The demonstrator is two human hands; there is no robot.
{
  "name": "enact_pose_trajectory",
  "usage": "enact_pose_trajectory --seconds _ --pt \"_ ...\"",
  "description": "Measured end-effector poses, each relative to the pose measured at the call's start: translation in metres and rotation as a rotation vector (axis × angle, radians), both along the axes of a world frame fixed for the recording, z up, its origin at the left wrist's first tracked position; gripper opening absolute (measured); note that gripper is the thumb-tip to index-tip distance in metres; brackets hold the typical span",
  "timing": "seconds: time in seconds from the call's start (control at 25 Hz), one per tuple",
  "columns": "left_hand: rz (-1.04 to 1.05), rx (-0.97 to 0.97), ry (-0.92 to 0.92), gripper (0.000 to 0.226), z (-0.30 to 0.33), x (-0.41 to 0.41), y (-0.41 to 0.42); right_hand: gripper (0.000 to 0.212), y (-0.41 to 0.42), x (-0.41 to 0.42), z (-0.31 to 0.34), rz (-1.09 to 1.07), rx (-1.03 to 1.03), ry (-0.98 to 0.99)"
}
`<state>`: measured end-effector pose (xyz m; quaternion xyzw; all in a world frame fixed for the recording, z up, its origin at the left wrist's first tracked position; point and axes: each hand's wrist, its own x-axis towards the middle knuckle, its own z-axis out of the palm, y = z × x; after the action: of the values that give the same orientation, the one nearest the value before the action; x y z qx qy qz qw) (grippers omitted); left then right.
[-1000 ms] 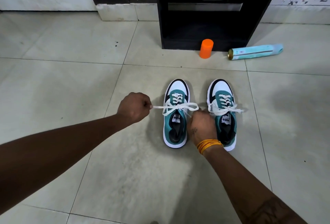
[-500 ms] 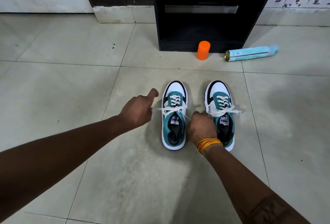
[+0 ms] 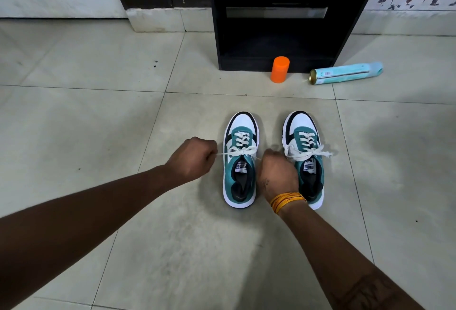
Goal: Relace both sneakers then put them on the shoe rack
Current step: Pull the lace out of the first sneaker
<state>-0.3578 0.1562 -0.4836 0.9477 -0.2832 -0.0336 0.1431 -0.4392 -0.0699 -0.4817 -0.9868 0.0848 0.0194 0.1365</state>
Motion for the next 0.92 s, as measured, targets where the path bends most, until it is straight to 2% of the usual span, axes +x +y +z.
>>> enact_pose_trajectory --seconds 0.08,0.12,0.16,0.24,0.36,0.4,0.48,0.56,0.6,0.64,0.76,0.84,0.92 --pt "0.098 0.151 0.115 0.011 -0.002 0.002 0.013 0.021 -0.001 -0.002 -0.002 0.0 -0.027 0.133" --pt "0.111 0.176 0.139 0.008 -0.003 0.002 0.016 0.021 0.0 -0.002 0.0 0.007 -0.016 0.109" --pt "0.102 0.138 0.134 0.005 -0.002 0.001 0.014 0.021 0.001 -0.002 0.002 0.013 0.015 0.038" --pt "0.024 -0.024 0.055 0.021 0.003 -0.004 0.001 0.021 0.006 0.001 0.006 0.054 0.09 -0.117" --pt "-0.162 -0.102 -0.005 0.019 0.014 -0.011 -0.021 0.017 0.007 0.004 0.008 0.14 0.055 -0.158" --pt "-0.199 -0.087 -0.023 0.022 0.011 -0.011 -0.02 0.016 0.005 0.004 0.008 0.122 0.046 -0.146" --pt "-0.139 0.002 0.012 0.018 0.003 -0.001 -0.003 0.018 -0.001 0.003 0.007 0.03 -0.007 -0.051" --pt "-0.001 0.175 0.137 0.02 0.001 0.009 0.02 0.021 -0.007 -0.001 0.002 0.003 -0.077 0.123" --pt "0.019 0.22 0.185 0.019 0.001 0.01 0.026 0.021 -0.007 -0.003 0.001 0.004 -0.072 0.151" --pt "0.014 0.202 0.189 0.017 0.002 0.008 0.027 0.021 -0.007 -0.005 0.001 0.005 -0.032 0.112" --pt "0.001 -0.019 0.105 0.029 0.01 -0.007 0.005 0.026 0.001 -0.004 0.004 0.022 0.141 -0.118" --pt "-0.024 -0.108 0.075 0.02 0.012 -0.015 -0.008 0.023 0.007 -0.003 0.007 0.087 0.132 -0.163" --pt "-0.014 -0.169 0.025 0.012 0.015 -0.018 -0.013 0.017 0.009 -0.002 0.008 0.06 0.153 -0.211"
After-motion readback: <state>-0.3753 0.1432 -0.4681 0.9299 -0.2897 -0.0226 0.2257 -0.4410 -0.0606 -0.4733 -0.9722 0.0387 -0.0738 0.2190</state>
